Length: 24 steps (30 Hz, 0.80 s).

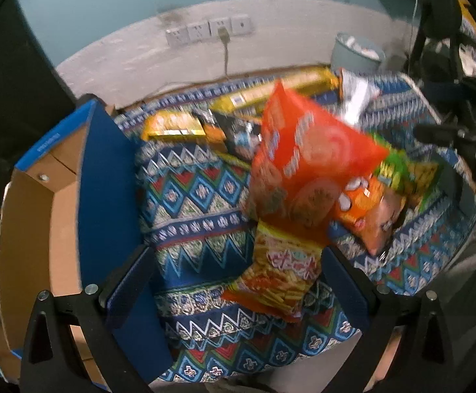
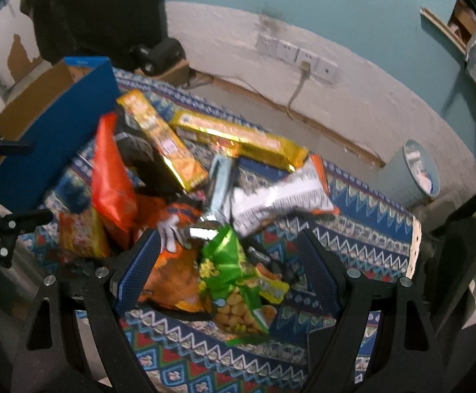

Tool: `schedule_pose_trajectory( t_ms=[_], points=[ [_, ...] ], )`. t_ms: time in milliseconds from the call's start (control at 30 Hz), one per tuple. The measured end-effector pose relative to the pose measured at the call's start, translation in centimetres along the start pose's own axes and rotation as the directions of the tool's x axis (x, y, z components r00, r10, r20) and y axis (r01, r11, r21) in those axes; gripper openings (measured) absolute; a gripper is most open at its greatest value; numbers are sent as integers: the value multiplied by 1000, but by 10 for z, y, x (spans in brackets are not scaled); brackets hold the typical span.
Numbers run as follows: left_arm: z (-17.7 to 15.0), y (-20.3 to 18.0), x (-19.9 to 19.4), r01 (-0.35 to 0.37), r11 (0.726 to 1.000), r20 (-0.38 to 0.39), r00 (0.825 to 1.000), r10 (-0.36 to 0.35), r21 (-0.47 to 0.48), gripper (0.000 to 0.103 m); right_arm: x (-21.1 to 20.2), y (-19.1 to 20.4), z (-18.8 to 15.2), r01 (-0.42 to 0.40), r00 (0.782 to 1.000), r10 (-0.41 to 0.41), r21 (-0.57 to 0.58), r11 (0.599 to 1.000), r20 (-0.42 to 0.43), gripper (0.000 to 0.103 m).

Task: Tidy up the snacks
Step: 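Grasp the orange-yellow stick-snack bag with the left gripper while the right grasps the green pea-snack bag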

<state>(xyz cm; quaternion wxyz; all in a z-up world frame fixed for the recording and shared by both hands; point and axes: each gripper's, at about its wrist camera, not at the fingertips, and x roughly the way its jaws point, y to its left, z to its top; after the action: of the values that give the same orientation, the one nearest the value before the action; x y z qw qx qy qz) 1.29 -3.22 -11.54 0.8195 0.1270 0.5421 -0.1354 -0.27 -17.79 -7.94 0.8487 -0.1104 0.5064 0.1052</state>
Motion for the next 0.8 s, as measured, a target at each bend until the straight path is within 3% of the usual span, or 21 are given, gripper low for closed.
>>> schedule_pose_trajectory(
  t_ms=[367, 667, 800],
  points=[
    [-9, -19, 36, 36, 998, -89, 996, -31, 55, 102, 51, -17, -33, -10, 987, 11, 3, 1000, -161, 83],
    [-8, -32, 70, 10, 997, -142, 990, 1, 77, 102, 70, -11, -43, -56, 975, 54, -7, 998, -217, 82],
    [-9, -29, 86, 16, 999, -173, 985, -7, 52, 102, 76, -5, -42, -69, 971, 61, -27, 997, -232, 67]
  ],
)
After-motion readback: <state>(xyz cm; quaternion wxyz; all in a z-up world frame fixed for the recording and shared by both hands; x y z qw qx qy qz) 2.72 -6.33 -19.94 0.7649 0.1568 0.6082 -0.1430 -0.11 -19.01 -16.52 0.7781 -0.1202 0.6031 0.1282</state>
